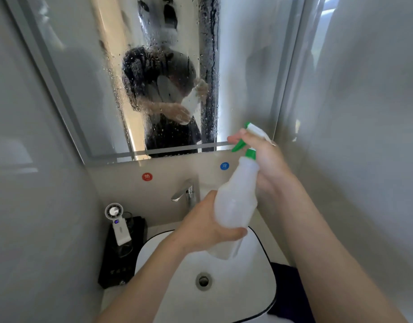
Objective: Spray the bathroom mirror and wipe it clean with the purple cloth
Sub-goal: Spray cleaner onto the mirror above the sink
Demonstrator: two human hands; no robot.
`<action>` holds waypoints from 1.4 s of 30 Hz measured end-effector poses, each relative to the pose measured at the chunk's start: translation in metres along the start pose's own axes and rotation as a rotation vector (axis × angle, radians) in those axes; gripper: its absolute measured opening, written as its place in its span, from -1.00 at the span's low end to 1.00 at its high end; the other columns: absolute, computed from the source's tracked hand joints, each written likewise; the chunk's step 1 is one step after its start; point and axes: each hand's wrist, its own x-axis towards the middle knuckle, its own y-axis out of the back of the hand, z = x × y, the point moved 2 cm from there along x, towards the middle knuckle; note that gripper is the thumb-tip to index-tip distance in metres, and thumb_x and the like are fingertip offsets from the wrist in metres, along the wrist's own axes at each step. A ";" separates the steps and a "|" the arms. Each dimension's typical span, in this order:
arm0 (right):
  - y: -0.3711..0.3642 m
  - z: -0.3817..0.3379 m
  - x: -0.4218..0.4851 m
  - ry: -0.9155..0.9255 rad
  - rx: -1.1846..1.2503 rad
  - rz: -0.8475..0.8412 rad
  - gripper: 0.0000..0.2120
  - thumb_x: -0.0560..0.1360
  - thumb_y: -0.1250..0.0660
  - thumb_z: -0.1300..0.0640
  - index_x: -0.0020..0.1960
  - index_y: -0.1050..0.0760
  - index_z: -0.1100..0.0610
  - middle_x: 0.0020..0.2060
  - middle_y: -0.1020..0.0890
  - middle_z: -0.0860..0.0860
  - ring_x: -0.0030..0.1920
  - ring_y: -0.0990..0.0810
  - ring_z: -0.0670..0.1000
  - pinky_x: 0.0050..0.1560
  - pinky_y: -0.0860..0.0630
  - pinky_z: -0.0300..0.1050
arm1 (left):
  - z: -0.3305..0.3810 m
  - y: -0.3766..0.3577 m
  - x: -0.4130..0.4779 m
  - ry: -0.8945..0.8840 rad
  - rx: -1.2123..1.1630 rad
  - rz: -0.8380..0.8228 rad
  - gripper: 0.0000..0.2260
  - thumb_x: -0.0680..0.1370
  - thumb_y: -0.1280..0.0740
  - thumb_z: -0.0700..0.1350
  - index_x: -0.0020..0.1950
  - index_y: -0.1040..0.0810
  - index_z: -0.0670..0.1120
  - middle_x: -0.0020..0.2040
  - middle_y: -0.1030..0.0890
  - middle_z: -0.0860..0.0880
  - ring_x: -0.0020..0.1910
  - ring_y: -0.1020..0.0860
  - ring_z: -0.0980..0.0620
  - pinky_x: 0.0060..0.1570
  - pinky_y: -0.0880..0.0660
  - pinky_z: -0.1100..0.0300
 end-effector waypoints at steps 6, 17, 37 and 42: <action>-0.018 0.028 0.015 0.042 -0.095 -0.001 -0.83 0.54 -0.34 0.08 -0.20 -0.60 0.07 -0.43 -0.60 0.04 -0.26 -0.58 0.10 0.03 -0.53 0.10 | -0.020 -0.004 0.014 0.028 0.044 -0.039 -0.19 0.14 -0.59 0.27 0.32 -0.35 0.20 0.17 -0.53 0.24 0.15 -0.53 0.19 0.11 -0.57 0.05; -0.028 0.037 0.026 0.061 -0.247 0.043 -0.94 0.39 -0.39 0.13 -0.24 -0.59 0.10 -0.37 -0.68 0.02 -0.26 -0.62 0.10 -0.10 -0.48 -0.01 | -0.002 0.058 0.019 -0.009 -0.322 0.217 -0.70 0.54 -0.42 -0.08 0.26 -0.51 -0.04 0.12 -0.61 -0.04 0.11 -0.59 0.03 -0.04 -0.48 0.44; -0.094 -0.017 0.041 0.380 -0.488 -0.034 -0.83 0.26 -0.12 0.12 -0.35 -0.27 0.24 -0.44 -0.38 0.10 -0.37 -0.29 0.05 -0.31 -0.24 -0.04 | 0.031 0.167 -0.022 -0.081 -0.239 0.493 -0.88 0.57 -0.33 -0.28 -0.01 -0.65 -0.15 -0.16 -0.71 -0.13 -0.20 -0.66 -0.01 -0.23 -0.52 0.25; -0.107 -0.028 0.039 0.395 -0.440 -0.106 -0.77 0.26 -0.21 0.10 -0.25 -0.52 0.24 -0.23 -0.66 0.25 -0.27 -0.55 0.18 -0.23 -0.51 0.03 | 0.036 0.176 -0.025 -0.077 -0.242 0.529 -0.87 0.57 -0.30 -0.33 -0.02 -0.65 -0.20 -0.19 -0.70 -0.13 -0.26 -0.64 0.02 -0.25 -0.51 0.31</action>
